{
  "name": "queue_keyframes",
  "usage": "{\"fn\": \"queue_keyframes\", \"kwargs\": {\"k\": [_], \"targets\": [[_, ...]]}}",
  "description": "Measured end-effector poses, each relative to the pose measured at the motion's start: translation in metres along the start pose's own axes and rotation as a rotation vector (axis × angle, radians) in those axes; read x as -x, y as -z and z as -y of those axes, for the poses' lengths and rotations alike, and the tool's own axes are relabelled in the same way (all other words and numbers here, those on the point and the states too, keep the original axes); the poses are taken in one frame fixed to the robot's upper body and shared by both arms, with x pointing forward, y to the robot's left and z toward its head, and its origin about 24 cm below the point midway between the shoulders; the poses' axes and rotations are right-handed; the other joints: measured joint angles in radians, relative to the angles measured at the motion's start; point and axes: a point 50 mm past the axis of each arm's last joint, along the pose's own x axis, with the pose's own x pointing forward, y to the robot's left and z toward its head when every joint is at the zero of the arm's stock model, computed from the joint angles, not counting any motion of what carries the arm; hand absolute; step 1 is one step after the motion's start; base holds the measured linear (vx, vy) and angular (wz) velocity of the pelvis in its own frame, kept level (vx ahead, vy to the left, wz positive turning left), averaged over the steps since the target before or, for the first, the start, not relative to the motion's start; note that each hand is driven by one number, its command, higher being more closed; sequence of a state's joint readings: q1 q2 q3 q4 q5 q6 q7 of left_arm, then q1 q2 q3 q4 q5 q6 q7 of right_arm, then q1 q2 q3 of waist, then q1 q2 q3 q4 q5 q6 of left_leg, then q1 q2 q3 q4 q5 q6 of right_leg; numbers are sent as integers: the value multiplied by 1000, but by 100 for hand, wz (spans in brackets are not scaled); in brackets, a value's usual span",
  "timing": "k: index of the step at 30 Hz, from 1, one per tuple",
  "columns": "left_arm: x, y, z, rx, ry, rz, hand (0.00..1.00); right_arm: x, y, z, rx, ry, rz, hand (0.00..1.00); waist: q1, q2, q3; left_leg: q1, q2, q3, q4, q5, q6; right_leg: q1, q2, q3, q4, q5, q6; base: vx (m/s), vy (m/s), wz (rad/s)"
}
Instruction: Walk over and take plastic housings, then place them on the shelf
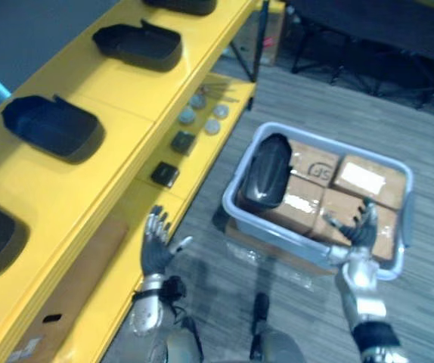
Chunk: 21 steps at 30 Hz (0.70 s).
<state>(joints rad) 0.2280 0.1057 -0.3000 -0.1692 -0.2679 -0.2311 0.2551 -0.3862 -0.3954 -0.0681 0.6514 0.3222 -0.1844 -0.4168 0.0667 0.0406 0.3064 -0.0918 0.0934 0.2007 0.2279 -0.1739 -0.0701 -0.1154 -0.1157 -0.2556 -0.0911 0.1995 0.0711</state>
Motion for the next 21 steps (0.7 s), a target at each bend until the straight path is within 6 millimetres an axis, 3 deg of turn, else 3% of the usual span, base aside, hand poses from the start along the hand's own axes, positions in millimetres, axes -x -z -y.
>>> {"fn": "queue_keyframes", "kwargs": {"k": [3,8,12,15,18,21], "targets": [[-9,-7,3,-1,19,38,0,-30,-28,3,5,49,16,0,11,8,50,-52,-30,-37,32,2,19,-19,-31,-28,8,28,16,-111,123,30],[-17,-12,10,16,29,78,0,-57,-68,0,29,82,44,0,42,18,112,-170,-53,-66,155,-28,60,-62,-67,-47,9,66,28,-145,146,20],[-19,-4,14,8,51,50,0,-64,-71,2,51,108,-11,0,66,31,121,-248,-52,-85,260,-66,77,-77,-72,-75,9,70,25,-145,162,15],[-16,6,16,-9,68,5,0,-72,-81,16,67,158,-41,0,89,48,130,-279,-49,-89,302,-79,85,-80,-78,-120,9,50,-1,-116,159,4],[-13,12,15,-32,66,-24,0,-79,-99,27,56,205,-57,0,94,64,141,-299,-51,-93,316,-81,87,-87,-86,-156,9,56,-7,-71,133,4],[-12,15,18,-9,62,-45,0,-81,-98,38,62,279,-138,0,104,77,147,-306,-51,-96,324,-81,86,-93,-85,-159,9,74,-11,-37,115,1]]}}
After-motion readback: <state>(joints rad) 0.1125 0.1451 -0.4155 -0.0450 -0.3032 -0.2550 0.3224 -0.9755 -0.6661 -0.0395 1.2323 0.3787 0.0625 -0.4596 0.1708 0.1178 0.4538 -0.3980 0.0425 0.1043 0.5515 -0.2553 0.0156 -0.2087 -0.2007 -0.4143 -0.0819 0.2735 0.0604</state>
